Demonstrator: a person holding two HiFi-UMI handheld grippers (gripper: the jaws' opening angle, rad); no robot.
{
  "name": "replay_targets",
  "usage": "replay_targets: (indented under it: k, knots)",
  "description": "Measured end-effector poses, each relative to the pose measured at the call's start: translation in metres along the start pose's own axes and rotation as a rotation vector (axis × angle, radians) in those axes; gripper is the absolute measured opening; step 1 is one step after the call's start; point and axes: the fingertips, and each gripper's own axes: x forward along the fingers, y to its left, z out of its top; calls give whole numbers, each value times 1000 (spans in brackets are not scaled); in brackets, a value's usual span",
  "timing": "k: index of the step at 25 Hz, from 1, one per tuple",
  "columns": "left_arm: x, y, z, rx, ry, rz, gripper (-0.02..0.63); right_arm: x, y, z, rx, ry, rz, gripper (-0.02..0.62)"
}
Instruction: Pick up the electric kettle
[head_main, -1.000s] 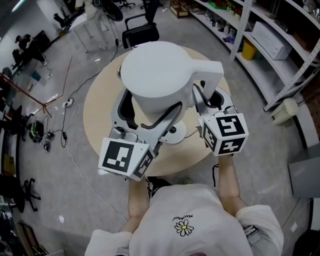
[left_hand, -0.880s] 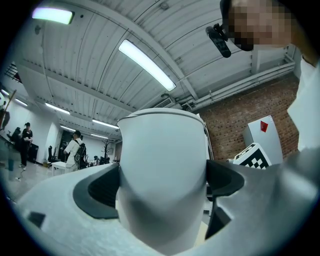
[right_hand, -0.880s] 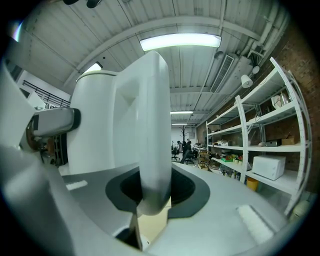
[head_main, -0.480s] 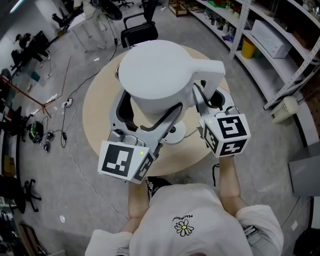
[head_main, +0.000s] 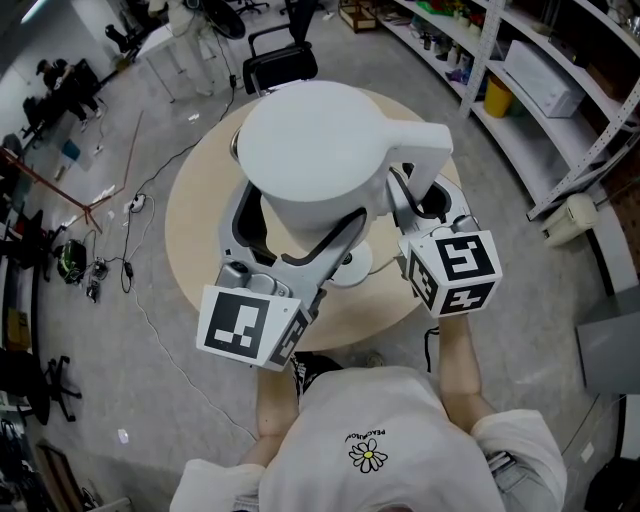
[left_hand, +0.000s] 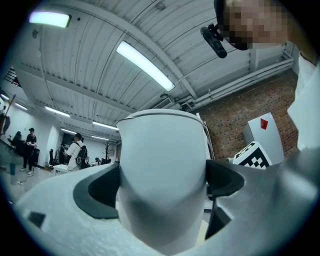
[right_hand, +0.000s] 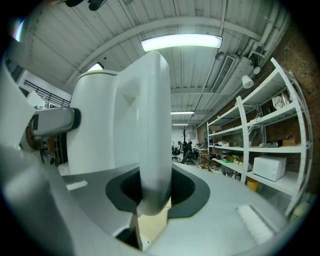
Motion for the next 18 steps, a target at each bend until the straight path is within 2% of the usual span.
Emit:
replay_targets:
  k: [18]
  knots:
    - [-1,-4,-4,-2,7,-7,545,-5,-2,-2,-13,-8,-12,96]
